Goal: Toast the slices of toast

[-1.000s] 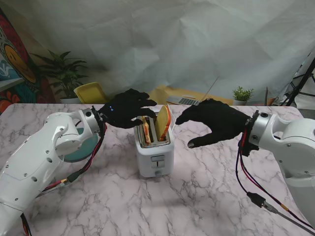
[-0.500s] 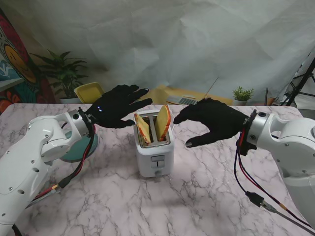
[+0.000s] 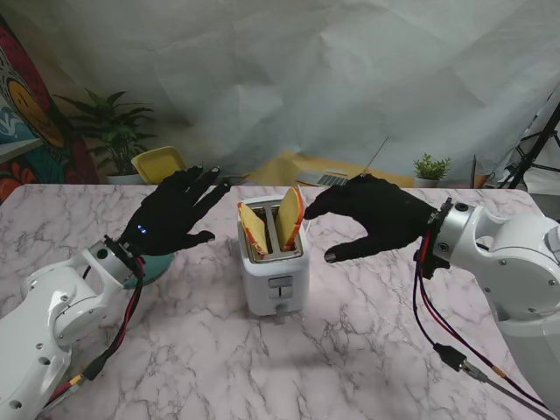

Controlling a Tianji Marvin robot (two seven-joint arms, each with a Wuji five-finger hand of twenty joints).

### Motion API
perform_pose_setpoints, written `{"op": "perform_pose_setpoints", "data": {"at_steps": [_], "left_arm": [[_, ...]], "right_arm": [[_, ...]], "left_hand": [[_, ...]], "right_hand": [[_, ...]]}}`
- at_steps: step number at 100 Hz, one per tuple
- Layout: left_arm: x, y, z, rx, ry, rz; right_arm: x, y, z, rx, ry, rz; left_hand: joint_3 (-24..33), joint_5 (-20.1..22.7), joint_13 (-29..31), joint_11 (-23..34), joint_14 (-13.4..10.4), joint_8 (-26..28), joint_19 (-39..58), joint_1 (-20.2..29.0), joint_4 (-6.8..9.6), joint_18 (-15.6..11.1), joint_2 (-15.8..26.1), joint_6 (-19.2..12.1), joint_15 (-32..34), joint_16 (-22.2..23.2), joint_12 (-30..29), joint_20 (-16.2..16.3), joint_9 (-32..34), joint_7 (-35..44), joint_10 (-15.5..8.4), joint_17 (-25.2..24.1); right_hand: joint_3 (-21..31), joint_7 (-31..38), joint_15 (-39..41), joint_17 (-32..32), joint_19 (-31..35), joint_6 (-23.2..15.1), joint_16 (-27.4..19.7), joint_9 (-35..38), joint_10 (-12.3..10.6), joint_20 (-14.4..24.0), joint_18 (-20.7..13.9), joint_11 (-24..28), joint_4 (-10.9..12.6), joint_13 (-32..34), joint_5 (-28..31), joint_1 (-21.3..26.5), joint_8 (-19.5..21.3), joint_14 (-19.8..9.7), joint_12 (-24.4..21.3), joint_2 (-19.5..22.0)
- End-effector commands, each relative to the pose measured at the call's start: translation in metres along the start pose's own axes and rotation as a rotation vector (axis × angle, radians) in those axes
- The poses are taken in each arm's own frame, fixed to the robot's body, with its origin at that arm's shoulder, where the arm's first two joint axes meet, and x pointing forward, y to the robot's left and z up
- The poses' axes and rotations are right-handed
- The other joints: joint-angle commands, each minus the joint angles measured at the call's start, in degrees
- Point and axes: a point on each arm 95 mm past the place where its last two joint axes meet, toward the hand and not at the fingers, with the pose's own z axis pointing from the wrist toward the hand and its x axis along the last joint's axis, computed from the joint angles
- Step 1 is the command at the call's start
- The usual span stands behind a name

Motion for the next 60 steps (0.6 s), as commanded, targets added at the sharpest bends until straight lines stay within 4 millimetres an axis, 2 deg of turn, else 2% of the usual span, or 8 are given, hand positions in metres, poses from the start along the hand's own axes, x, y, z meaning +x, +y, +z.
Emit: {"op": "perform_pose_setpoints", "data": {"at_steps": [1,15,21,32,43,60], "left_arm": [[0.007,0.024,-0.012,-0.049,-0.008,-0.053],[0.015,0.049,-0.023,-0.077,-0.008,-0.112],[0.018,0.059,-0.025,-0.085,-0.004,-0.142],[0.023,0.074,-0.025,-0.102,0.012,-0.174],[0.025,0.084,-0.022,-0.106,0.016,-0.205],[0.027,0.095,-0.015,-0.09,0.003,-0.26]], "right_arm": [[0.004,-0.007,-0.001,-0.005,-0.006,0.013],[0.009,-0.015,-0.004,-0.022,-0.024,0.007],[0.012,-0.019,-0.007,-0.023,-0.033,0.001],[0.019,-0.029,-0.012,-0.027,-0.056,0.003],[0.025,-0.04,-0.018,-0.031,-0.076,0.021],[0.033,-0.055,-0.025,-0.067,-0.098,0.036]], "left_hand": [[-0.7,-1.7,-2.4,-0.9,-0.3,-1.0,-2.1,2.0,1.92,-1.2,3.0,1.6,-1.4,0.8,-0.8,-0.1,-2.3,-1.5,0.6,-0.2],[-1.9,-1.6,-1.8,-0.4,-1.0,0.3,-1.5,3.8,2.19,-1.7,4.2,1.2,-0.4,1.4,0.9,1.0,-1.9,-0.3,-0.6,0.0],[-3.0,-1.9,-1.4,0.0,-1.6,3.5,-0.7,5.3,2.25,-2.1,5.1,0.8,0.7,1.3,3.6,1.5,-1.7,0.6,-1.5,0.0],[-3.9,-1.5,-0.4,1.3,-2.6,5.9,0.4,6.6,2.37,-3.0,5.9,0.3,2.3,0.6,7.2,1.6,-1.3,1.8,-3.3,0.3],[-4.3,-0.8,0.5,1.9,-4.0,6.5,0.2,7.3,2.44,-4.5,6.2,-0.6,3.3,-2.1,10.1,0.0,-0.8,2.7,-4.6,0.6],[-4.5,0.4,1.6,5.0,-6.4,6.2,-0.7,7.0,2.34,-6.6,6.9,-2.5,5.4,-7.7,7.7,-3.3,1.2,4.8,-6.7,1.1]], "right_hand": [[1.0,0.1,-0.8,-0.3,0.1,-1.2,-0.6,-1.5,0.0,-0.7,-0.9,-1.2,-1.4,-1.6,-2.4,-1.7,-0.9,-0.4,-0.4,-0.6],[0.9,-0.5,-0.9,-0.6,-0.1,-0.6,-0.6,-2.7,0.9,-0.7,-0.7,-1.3,-1.4,-2.3,-3.0,-1.7,-1.1,0.2,-0.4,-0.3],[0.8,-0.9,-1.0,-0.7,-0.2,0.0,-0.7,-3.6,1.6,-0.8,-0.6,-1.5,-1.4,-2.8,-3.4,-1.7,-1.2,0.5,-0.5,-0.1],[0.5,-2.2,-0.8,-0.5,-0.2,1.5,-0.7,-4.4,2.5,-0.8,-0.8,-1.3,-1.3,-2.5,-3.9,-1.4,-1.6,0.4,-0.5,0.1],[0.0,-3.6,-0.8,-0.7,-0.1,2.3,-0.6,-4.8,2.5,-0.6,-1.2,-1.3,-1.3,-2.1,-4.0,-1.2,-2.0,-0.4,-0.6,0.5],[-1.8,-6.5,-2.0,-0.7,-1.0,2.9,-1.3,-4.1,3.0,-0.7,-1.3,-2.4,-1.0,-2.3,-2.4,-0.6,-2.4,0.0,-1.3,1.6]]}}
